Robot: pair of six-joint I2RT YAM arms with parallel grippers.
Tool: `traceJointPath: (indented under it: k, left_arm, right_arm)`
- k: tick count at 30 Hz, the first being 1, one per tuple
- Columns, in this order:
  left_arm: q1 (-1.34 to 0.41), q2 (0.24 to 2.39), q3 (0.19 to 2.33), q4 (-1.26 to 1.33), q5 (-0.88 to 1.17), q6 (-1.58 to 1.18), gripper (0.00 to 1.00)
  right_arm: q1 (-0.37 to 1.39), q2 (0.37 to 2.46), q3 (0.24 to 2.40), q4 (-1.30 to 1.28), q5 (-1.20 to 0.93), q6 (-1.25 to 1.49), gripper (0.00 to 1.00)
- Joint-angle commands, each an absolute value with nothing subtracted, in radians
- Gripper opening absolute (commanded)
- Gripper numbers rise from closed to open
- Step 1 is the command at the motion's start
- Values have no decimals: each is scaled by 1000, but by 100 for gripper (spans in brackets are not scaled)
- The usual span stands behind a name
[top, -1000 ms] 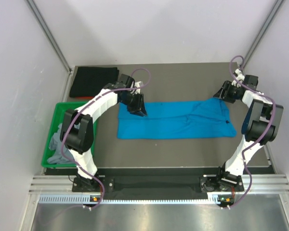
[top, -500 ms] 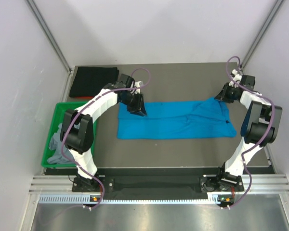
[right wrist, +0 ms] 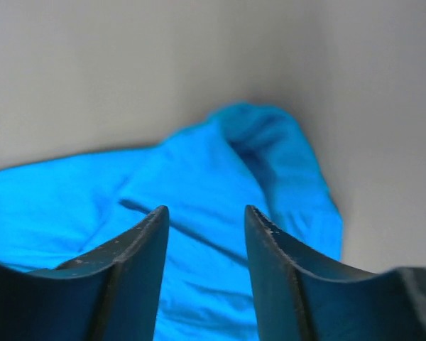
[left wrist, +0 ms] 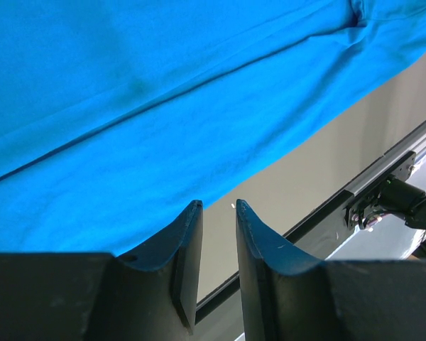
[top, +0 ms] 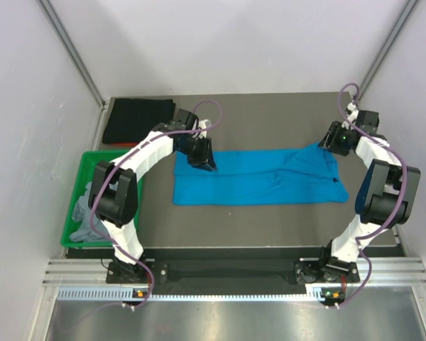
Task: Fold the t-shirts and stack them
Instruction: Fold the tshirt
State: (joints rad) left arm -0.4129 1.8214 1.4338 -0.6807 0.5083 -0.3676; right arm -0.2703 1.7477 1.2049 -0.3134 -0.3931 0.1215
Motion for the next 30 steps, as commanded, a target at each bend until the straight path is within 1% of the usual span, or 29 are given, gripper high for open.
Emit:
traceJointPath:
  k: [1,3,5,10,12,17,23,30]
  left_arm:
    - [-410,1767,1424,-641,514,-364,30]
    - [-410,1770,1422,-638,521,-367,30]
    - [-410,1772,1422,-638,529,-368,30]
    - [-410,1753,1413,-634,526,-368,31]
    - [-410,1750,1410,-621,549,-377,30]
    - [-410,1750,1411,-600,598,-400,31]
    - [-410,1738,1402,-595,606,-405,31]
    - [-410,1747,1402,-594,621,-407,30]
  right_arm:
    - [-264,1694,1246,-411,-253,214,46]
    - [-258,1675,1240,-443,-210,286,44]
    - [-236,1632,1223,-446,-190,292,46]
    - [-186,1536,1134,-347,-227,72,56]
    - [-184,1575,1152,-347,-302,-24,57]
    - [-147,1698,1239,-436,-452,-153,55]
    - [-120,1793,1282,-503,-465,-273,56]
    - [-129,1854,1305,-525,-422,-311,59]
